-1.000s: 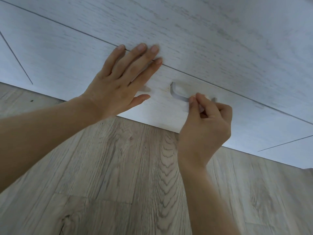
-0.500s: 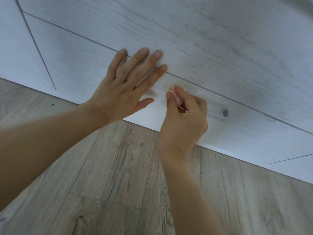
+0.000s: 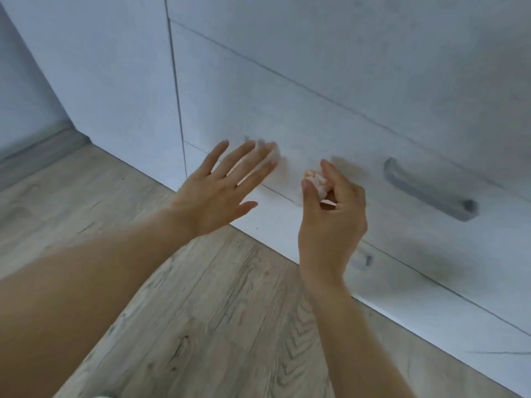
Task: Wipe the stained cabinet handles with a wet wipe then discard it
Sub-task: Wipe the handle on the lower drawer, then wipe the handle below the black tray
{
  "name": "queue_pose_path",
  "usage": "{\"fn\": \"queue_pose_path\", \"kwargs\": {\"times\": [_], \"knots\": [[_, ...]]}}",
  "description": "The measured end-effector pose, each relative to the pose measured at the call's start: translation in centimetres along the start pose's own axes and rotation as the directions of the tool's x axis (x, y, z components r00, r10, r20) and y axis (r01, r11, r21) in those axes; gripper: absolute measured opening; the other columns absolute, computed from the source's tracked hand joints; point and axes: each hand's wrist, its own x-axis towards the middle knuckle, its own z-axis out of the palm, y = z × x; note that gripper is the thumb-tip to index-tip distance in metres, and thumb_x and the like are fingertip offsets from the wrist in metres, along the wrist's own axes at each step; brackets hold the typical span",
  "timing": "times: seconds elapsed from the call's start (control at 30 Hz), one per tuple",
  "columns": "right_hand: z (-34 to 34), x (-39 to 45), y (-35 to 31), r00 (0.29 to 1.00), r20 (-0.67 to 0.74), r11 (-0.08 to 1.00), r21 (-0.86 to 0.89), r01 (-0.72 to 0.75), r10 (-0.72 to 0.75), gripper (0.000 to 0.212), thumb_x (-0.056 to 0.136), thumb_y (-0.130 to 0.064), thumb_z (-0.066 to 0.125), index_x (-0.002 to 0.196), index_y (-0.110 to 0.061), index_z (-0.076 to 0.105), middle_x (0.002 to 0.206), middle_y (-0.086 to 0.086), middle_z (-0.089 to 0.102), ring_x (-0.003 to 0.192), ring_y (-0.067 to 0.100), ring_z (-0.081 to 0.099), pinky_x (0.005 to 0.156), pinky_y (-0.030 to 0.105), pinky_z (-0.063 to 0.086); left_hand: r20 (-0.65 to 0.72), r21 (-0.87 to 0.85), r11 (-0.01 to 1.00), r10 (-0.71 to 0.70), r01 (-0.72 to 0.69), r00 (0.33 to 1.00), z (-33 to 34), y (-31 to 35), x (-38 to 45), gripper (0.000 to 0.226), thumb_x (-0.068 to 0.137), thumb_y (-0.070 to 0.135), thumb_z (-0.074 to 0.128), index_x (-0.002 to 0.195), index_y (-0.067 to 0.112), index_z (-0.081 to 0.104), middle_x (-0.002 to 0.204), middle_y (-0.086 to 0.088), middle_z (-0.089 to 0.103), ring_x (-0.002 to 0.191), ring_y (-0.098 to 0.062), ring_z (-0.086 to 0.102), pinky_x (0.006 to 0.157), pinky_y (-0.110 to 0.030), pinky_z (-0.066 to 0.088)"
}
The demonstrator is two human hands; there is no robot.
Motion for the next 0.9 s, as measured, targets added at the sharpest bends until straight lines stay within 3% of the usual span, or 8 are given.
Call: {"fn": "queue_pose_path", "kwargs": {"times": [0.1,0.27,0.47,0.63,0.73,0.9], "knots": [[-2.0,1.8,-4.9,0.984,0.180,0.996,-0.086,0.026,-0.010,0.033,0.086,-0.010,0.066,0.117,-0.018,0.064,0.099,-0.007,0.050,0.076,0.001,0.056,0.067,-0.003,0.037,0.134,-0.019,0.998,-0.055,0.058,0.989,-5.6,-2.0,0.9,0.072,0.094,0.049,0.044,0.152,0.013,0.019,0.157,-0.007,0.019,0.142,-0.028,0.020,0.116,-0.047,0.016],[-4.8,5.8,-15.9,0.899,0.407,0.951,-0.184,0.251,-0.158,0.031,0.085,-0.010,0.067,0.115,-0.017,0.065,0.099,-0.001,0.055,0.078,0.003,0.051,0.067,0.005,0.043,0.235,-0.113,0.985,-0.102,0.131,0.967,-17.1,-7.0,5.8,0.071,0.089,0.046,0.052,0.148,0.013,0.030,0.154,-0.007,0.030,0.139,-0.028,0.028,0.113,-0.047,0.021],[-9.3,14.4,-32.9,0.846,0.504,0.953,-0.128,0.276,-0.177,0.030,0.086,-0.008,0.065,0.115,-0.016,0.064,0.100,0.001,0.055,0.083,0.011,0.061,0.072,0.023,0.053,0.276,-0.148,0.969,-0.150,0.196,0.949,-31.3,-14.8,15.2,0.071,0.085,0.042,0.061,0.143,0.011,0.034,0.148,-0.009,0.041,0.133,-0.029,0.044,0.110,-0.047,0.023],[-13.8,23.2,-45.1,0.810,0.577,0.919,-0.255,0.302,-0.106,0.026,0.091,-0.010,0.058,0.116,-0.012,0.063,0.104,0.006,0.056,0.087,0.021,0.063,0.079,0.029,0.052,0.292,-0.174,0.938,-0.243,0.301,0.925,-42.1,-21.6,23.2,0.055,0.092,0.038,0.033,0.140,0.013,0.035,0.141,-0.008,0.050,0.126,-0.028,0.051,0.108,-0.045,0.026],[-15.4,27.0,-50.0,0.790,0.606,0.877,-0.329,0.349,-0.087,0.025,0.089,-0.010,0.058,0.114,-0.011,0.063,0.104,0.008,0.054,0.086,0.026,0.062,0.075,0.027,0.046,0.242,-0.163,0.941,-0.253,0.296,0.937,-45.9,-25.2,26.7,0.052,0.095,0.038,0.038,0.141,0.013,0.036,0.139,-0.010,0.051,0.125,-0.029,0.052,0.109,-0.047,0.028],[-14.1,29.4,-55.0,0.812,0.579,0.859,-0.377,0.347,-0.074,0.028,0.090,-0.011,0.056,0.117,-0.014,0.062,0.107,0.007,0.054,0.090,0.025,0.061,0.075,0.024,0.042,0.138,-0.183,0.958,-0.198,0.221,0.970,-47.9,-30.6,29.8,0.049,0.096,0.037,0.049,0.136,0.009,0.052,0.136,-0.013,0.054,0.123,-0.032,0.054,0.104,-0.052,0.037]]}}
